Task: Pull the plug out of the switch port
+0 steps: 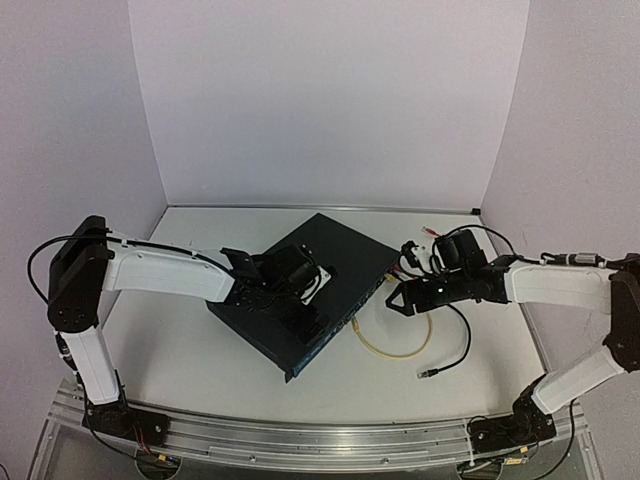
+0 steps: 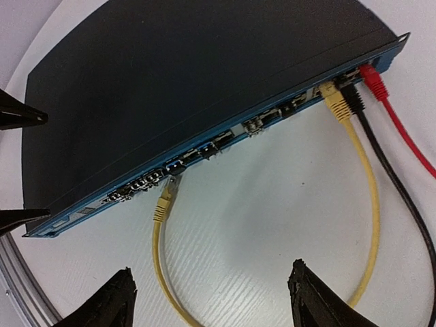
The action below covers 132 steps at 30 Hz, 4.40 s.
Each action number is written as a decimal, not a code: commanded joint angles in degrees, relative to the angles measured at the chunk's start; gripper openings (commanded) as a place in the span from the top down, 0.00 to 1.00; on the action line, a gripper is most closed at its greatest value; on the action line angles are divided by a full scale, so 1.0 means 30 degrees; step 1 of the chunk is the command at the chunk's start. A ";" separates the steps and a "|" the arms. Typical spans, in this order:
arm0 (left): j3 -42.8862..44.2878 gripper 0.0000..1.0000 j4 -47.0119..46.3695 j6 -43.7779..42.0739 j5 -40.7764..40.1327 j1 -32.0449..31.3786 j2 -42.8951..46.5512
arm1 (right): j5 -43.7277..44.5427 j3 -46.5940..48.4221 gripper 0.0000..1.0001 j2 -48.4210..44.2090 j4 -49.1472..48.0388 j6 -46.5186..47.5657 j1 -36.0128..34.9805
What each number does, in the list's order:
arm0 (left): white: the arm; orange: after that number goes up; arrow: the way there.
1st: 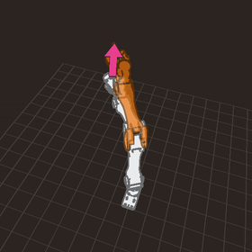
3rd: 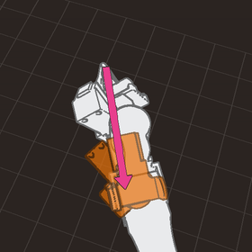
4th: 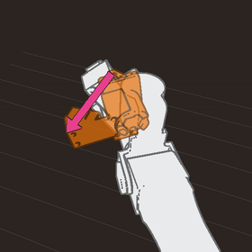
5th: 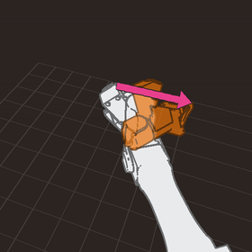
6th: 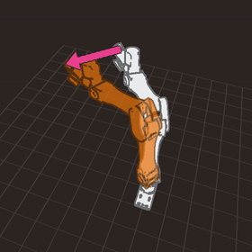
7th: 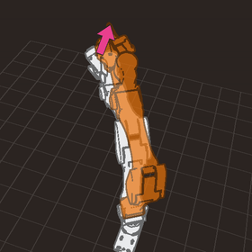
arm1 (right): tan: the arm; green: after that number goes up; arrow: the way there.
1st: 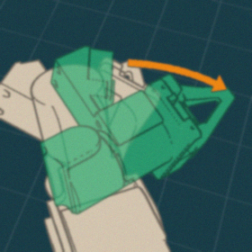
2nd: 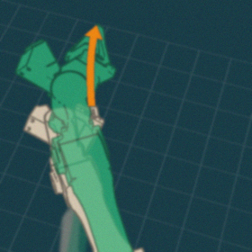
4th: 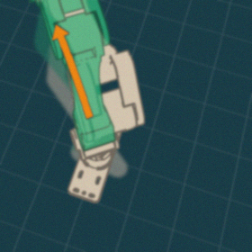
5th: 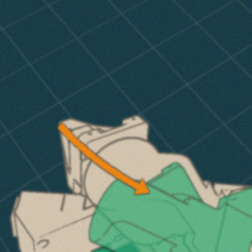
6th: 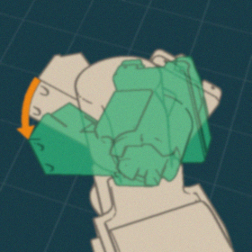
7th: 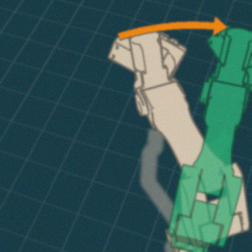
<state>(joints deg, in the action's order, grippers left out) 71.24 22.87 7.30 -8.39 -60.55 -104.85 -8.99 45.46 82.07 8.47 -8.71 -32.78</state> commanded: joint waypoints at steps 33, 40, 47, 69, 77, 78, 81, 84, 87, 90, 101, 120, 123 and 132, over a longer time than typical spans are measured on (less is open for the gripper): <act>-0.1159 0.05 -0.1191 0.1481 -0.2124 -0.1268 -0.1791 | 0.3326 0.2561 0.56 0.6818 -0.5624 0.5210 -0.2958; -0.1850 0.06 -0.1033 0.1771 -0.2418 -0.1328 -0.1518 | 0.3147 0.2598 0.59 0.7090 -0.6004 0.4934 -0.2946; -0.2097 0.06 -0.0886 0.1982 -0.2984 -0.1571 -0.1663 | 0.3316 0.2601 0.62 0.7160 -0.6271 0.4760 -0.2971; -0.2231 0.06 -0.1461 0.2550 -0.2414 -0.1817 -0.1889 | 0.5040 0.2267 0.75 0.7229 -0.6308 0.5575 -0.3726; -0.2139 0.06 -0.1425 0.2687 -0.2349 -0.1847 -0.2030 | 0.5147 0.2130 0.76 0.7182 -0.6308 0.5485 -0.3857; -0.2130 0.06 -0.1422 0.2715 -0.2356 -0.1844 -0.2045 | 0.5177 0.2096 0.76 0.7184 -0.6308 0.5462 -0.3890; -0.2126 0.06 -0.1425 0.2835 -0.2329 -0.1873 -0.2068 | 0.5422 0.2032 0.76 0.7180 -0.6308 0.5373 -0.4004; -0.2157 0.06 -0.1421 0.2927 -0.2328 -0.1905 -0.2031 | 0.5771 0.1877 0.76 0.7075 -0.6339 0.5215 -0.4226; -0.2185 0.06 -0.1427 0.2985 -0.2301 -0.1925 -0.2014 | 0.5946 0.1728 0.75 0.7071 -0.6444 0.5033 -0.4279; -0.2184 0.06 -0.1443 0.2986 -0.2251 -0.1939 -0.2040 | 0.6165 0.1742 0.75 0.7193 -0.6497 0.4981 -0.4290; -0.2156 0.06 -0.1410 0.2869 -0.2084 -0.1992 -0.2199 | 0.6361 0.2030 0.79 0.7289 -0.6657 0.4820 -0.4315; -0.2143 0.06 -0.1522 0.2985 -0.1804 -0.2061 -0.2343 | 0.6219 0.2099 0.80 0.7842 -0.6703 0.4582 -0.4388; -0.2030 0.06 -0.1459 0.3015 -0.1801 -0.2133 -0.2374 | 0.6182 0.2162 0.80 0.7856 -0.6797 0.4625 -0.4380; -0.1963 0.06 -0.1503 0.3101 -0.1772 -0.2185 -0.2434 | 0.6245 0.2135 0.81 0.7529 -0.7095 0.4835 -0.4424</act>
<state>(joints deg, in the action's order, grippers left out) 66.61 13.47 14.00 -19.81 -65.91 -109.19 9.43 50.87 105.27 -10.79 5.56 -45.69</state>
